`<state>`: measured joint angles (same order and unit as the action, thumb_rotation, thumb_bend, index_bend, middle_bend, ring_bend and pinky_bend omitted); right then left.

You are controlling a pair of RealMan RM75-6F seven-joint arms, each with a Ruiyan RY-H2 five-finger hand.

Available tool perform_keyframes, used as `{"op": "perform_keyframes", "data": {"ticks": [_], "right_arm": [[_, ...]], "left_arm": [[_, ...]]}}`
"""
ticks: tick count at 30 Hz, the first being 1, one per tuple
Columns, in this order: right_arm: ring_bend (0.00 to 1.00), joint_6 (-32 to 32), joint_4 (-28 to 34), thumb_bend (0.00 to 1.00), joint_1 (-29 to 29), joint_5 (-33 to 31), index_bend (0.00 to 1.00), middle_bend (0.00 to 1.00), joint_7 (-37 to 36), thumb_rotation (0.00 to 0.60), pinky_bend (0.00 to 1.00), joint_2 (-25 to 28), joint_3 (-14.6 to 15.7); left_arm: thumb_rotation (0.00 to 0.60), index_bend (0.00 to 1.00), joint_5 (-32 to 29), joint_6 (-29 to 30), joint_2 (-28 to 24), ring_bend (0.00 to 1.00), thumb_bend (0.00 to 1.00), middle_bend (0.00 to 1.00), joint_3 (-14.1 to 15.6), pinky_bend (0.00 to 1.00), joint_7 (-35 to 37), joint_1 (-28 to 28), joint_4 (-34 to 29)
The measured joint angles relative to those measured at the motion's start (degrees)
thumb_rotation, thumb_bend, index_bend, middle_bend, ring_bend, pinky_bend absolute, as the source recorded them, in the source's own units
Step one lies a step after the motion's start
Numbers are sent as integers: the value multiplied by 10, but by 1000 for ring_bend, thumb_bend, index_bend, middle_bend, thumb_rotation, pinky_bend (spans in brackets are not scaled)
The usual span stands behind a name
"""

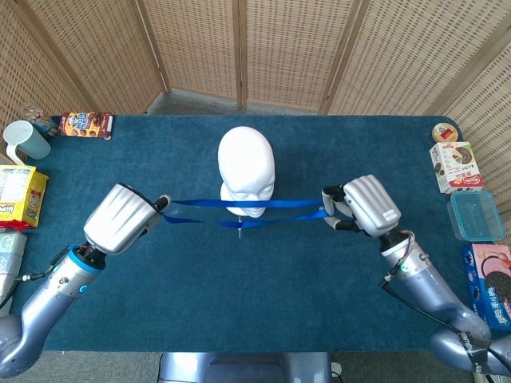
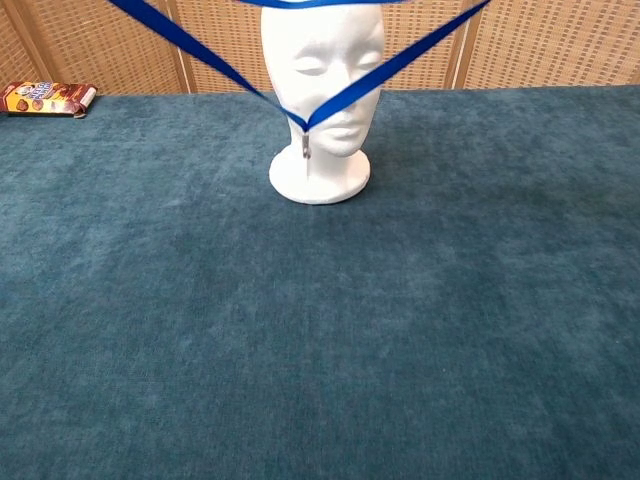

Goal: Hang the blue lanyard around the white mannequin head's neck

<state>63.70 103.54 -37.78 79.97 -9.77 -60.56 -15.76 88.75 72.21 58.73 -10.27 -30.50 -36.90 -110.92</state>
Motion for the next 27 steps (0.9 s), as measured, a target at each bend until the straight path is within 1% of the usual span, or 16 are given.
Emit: {"op": "perform_keyframes", "data": {"ticks": [10, 20, 27], "right_arm": [[1000, -35, -20, 474, -29, -44, 719, 969, -12, 600, 1000, 10, -33], [1000, -80, -64, 474, -69, -104, 723, 969, -5, 600, 1000, 6, -63], [1000, -107, -92, 474, -96, -143, 723, 969, 3, 600, 1000, -4, -78]], "left_arm": [[600, 609, -39, -1, -9, 1000, 429, 1000, -35, 1000, -13, -9, -8], [600, 608, -76, -19, -4, 1000, 429, 1000, -57, 1000, -36, -29, -7], [600, 609, -108, -25, 6, 1000, 429, 1000, -68, 1000, -48, -40, 6]]}}
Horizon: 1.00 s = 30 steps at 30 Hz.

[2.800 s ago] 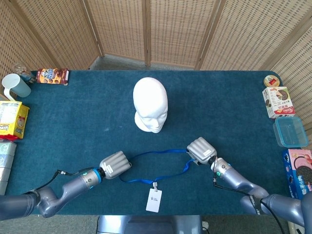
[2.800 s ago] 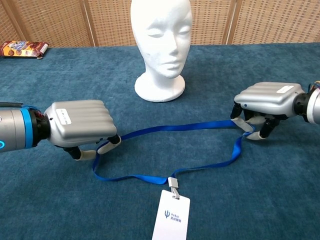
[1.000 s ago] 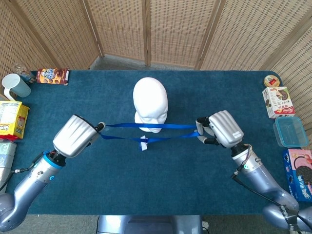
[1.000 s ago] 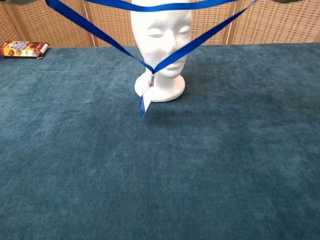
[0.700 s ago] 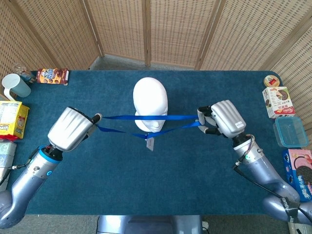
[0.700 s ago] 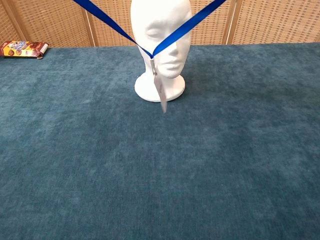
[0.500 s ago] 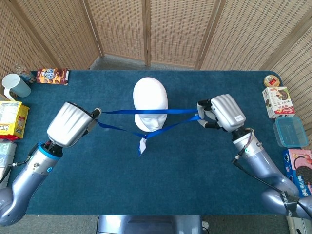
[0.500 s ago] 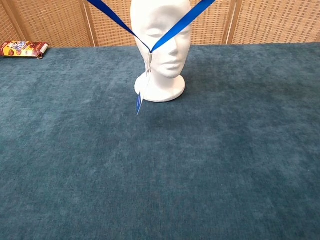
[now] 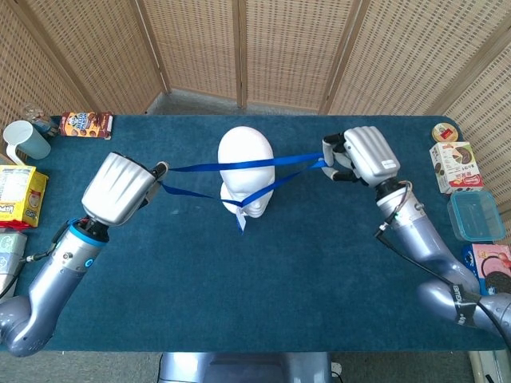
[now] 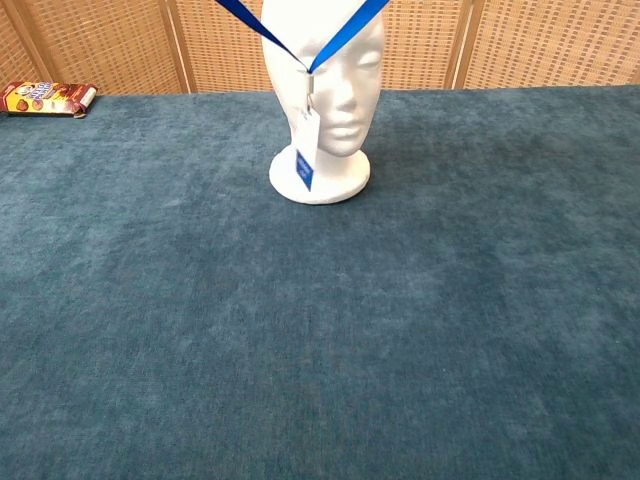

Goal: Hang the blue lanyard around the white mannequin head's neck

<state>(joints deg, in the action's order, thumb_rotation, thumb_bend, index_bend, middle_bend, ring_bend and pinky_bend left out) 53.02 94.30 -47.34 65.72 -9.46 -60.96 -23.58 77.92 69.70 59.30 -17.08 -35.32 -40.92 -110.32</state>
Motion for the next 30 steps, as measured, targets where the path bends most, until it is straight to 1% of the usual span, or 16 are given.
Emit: {"op": "perform_keyframes", "data": {"ticks": [7, 12, 30], "right_arm": [[1000, -23, -39, 474, -28, -35, 723, 969, 16, 600, 1000, -19, -9], [1000, -46, -78, 473, -54, -69, 723, 969, 44, 600, 1000, -36, -12], [1000, -79, -162, 473, -107, -153, 726, 969, 108, 600, 1000, -77, -12]], "left_arm": [[600, 608, -30, -4, 16, 1000, 429, 1000, -9, 1000, -24, -15, 12], [600, 608, -57, -9, 28, 1000, 429, 1000, -15, 1000, -40, -29, 20], [600, 609, -94, -16, 64, 1000, 429, 1000, -15, 1000, -70, -61, 71]]}}
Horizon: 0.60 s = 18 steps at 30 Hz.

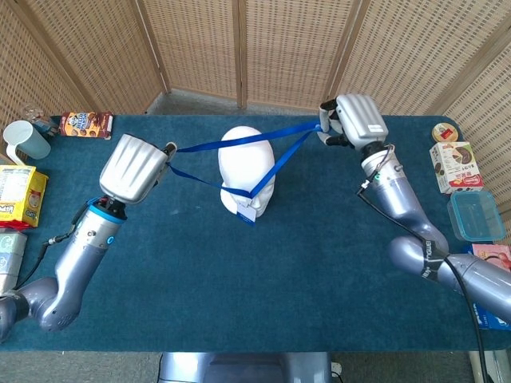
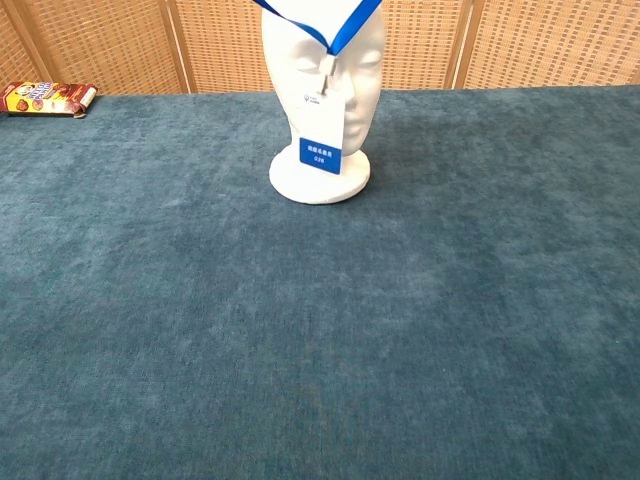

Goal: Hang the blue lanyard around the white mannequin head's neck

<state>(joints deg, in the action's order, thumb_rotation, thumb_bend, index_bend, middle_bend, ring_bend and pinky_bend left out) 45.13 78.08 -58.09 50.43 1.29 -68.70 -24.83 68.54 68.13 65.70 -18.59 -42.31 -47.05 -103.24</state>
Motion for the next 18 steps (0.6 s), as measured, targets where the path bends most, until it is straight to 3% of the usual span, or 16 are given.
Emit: {"op": "perform_keyframes", "data": {"ticks": [18], "right_arm": [[1000, -20, -51, 466, -42, -42, 726, 969, 53, 600, 1000, -46, 15]], "left_arm": [[600, 608, -33, -8, 26, 1000, 429, 1000, 8, 1000, 1, -18, 36]]}}
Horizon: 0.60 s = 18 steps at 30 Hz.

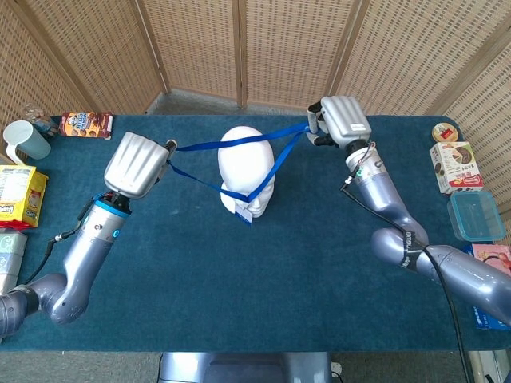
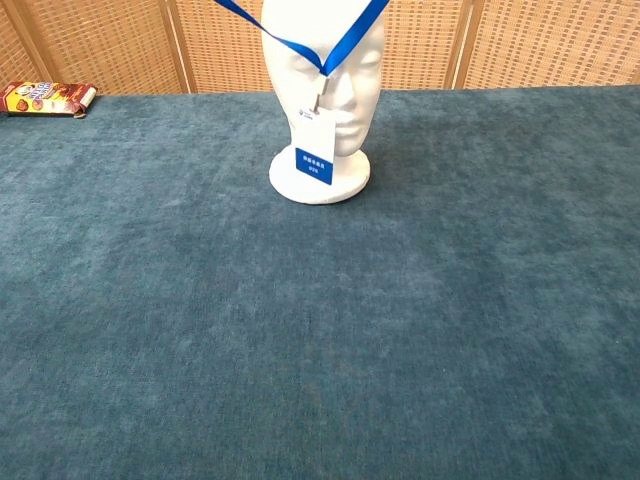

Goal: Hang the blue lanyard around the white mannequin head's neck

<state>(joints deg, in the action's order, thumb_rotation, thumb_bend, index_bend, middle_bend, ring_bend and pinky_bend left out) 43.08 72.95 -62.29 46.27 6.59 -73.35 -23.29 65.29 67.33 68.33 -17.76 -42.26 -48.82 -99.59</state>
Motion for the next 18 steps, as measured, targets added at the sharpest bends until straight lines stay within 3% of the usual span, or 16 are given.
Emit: {"op": "perform_keyframes", "data": {"ticks": [18], "right_arm": [[1000, -18, -41, 465, -37, -28, 727, 969, 34, 600, 1000, -36, 6]], "left_arm": [[600, 608, -30, -8, 27, 1000, 429, 1000, 1, 1000, -13, -24, 39]]}}
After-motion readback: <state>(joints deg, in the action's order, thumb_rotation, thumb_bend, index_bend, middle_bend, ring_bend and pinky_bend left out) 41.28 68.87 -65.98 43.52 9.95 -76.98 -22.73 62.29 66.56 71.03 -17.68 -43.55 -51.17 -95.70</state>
